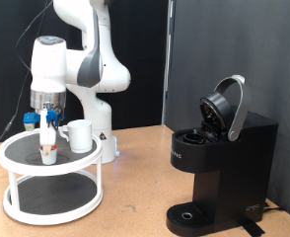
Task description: Make a cup of coffee with the keurig machine
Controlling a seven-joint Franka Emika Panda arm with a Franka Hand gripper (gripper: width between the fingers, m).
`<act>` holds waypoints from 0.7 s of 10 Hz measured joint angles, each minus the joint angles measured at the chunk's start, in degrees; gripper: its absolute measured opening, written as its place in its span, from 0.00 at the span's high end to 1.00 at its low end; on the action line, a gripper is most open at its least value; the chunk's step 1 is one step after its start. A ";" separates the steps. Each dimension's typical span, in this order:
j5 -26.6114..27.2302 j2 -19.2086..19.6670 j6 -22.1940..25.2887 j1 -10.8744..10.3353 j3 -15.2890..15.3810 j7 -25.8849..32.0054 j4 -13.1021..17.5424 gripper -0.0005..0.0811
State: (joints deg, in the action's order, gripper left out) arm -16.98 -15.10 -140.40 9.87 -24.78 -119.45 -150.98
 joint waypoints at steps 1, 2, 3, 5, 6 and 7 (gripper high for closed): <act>0.00 0.05 0.00 0.00 0.03 0.00 -0.09 0.09; 0.00 0.07 -0.03 0.00 0.05 0.00 -0.21 0.09; -0.03 0.13 -0.05 0.00 0.08 0.00 -0.34 0.09; -0.05 0.30 -0.05 -0.01 0.20 0.00 -0.64 0.23; -0.05 0.33 -0.05 -0.01 0.32 -0.02 -0.89 0.46; -0.05 0.30 -0.05 -0.01 0.45 -0.07 -0.90 0.46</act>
State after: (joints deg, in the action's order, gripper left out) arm -17.02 -14.80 -140.44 9.87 -24.32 -119.52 -151.87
